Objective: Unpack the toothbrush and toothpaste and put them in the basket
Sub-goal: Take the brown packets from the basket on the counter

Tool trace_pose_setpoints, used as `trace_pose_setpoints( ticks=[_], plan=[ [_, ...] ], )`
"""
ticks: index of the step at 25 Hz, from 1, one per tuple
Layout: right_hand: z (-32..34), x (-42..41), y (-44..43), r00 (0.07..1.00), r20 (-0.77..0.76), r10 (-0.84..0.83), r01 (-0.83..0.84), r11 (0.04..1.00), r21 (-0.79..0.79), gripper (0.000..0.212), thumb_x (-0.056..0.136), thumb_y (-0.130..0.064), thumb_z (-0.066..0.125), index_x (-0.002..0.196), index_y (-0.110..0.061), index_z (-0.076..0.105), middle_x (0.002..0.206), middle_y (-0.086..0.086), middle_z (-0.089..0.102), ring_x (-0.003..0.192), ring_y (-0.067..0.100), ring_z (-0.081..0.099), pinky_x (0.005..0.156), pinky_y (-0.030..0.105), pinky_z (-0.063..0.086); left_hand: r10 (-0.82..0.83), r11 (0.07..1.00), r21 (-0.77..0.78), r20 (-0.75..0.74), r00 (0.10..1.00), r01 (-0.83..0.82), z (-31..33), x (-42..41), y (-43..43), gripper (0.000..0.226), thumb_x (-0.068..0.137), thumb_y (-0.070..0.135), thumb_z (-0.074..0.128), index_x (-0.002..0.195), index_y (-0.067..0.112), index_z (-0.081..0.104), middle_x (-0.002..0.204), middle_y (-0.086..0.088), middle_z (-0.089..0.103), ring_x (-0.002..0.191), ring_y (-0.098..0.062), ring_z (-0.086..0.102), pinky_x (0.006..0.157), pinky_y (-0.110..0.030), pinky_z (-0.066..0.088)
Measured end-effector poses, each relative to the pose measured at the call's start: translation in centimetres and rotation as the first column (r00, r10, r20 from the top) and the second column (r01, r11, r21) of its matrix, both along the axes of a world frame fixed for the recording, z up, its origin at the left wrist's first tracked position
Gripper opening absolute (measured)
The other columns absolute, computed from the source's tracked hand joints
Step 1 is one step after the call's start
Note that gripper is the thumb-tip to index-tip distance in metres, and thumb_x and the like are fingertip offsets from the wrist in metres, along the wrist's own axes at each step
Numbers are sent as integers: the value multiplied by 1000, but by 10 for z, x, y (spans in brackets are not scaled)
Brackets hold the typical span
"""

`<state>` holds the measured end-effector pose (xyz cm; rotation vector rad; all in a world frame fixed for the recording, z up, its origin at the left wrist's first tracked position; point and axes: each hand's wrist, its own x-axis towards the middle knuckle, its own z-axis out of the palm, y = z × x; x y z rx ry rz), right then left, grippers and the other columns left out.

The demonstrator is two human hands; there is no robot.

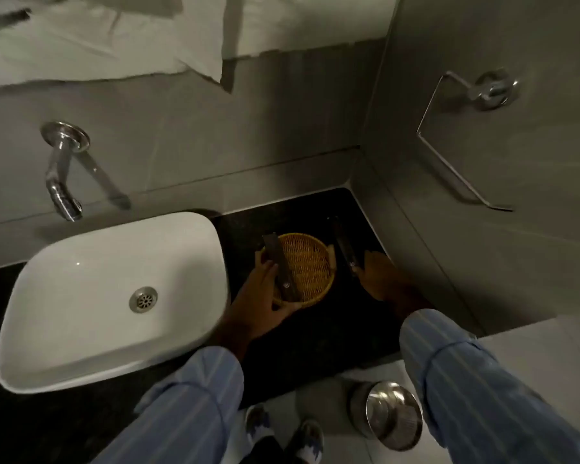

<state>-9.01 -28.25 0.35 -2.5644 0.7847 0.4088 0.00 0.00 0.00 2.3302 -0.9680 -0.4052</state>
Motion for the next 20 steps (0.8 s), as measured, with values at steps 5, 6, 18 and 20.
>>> trace_pose_setpoints(
  ticks=[5, 6, 18, 20],
  plan=[
    [-39, 10, 3, 990, -9, -141, 142, 989, 29, 48, 94, -32, 62, 131, -2, 55, 131, 19, 58, 119, 39, 58, 96, 49, 51, 99, 928, 366, -43, 994, -77, -74, -56, 23, 112, 75, 83, 40, 155, 12, 9, 166, -9, 1, 152, -27, 2, 121, -42, 13],
    [-45, 13, 5, 987, -13, -161, 161, 987, 28, 49, 93, -32, 64, 131, -1, 56, 130, 20, 59, 118, 39, 58, 95, 48, 52, 85, 908, 415, -53, 995, -55, -82, -61, 25, 113, 75, 84, 37, 155, 11, 6, 166, -9, -4, 152, -28, -2, 122, -43, 10],
    [-67, 33, -3, 943, 78, -324, 326, 945, -8, 25, 91, -15, 60, 106, 5, 66, 109, 25, 67, 102, 43, 66, 81, 43, 55, -62, 832, 554, 87, 994, 3, -94, -69, 28, 101, 83, 78, 17, 155, 6, 8, 164, -19, -1, 151, -34, 0, 123, -49, 7],
    [-52, 29, -8, 947, 53, -318, 320, 946, -47, 25, 90, -16, 62, 107, 3, 66, 111, 23, 67, 103, 41, 66, 81, 42, 54, -83, 854, 520, 105, 991, 16, -84, -65, 28, 98, 85, 76, 17, 154, 6, 15, 164, -19, 5, 151, -33, 5, 123, -46, 6]
  ],
)
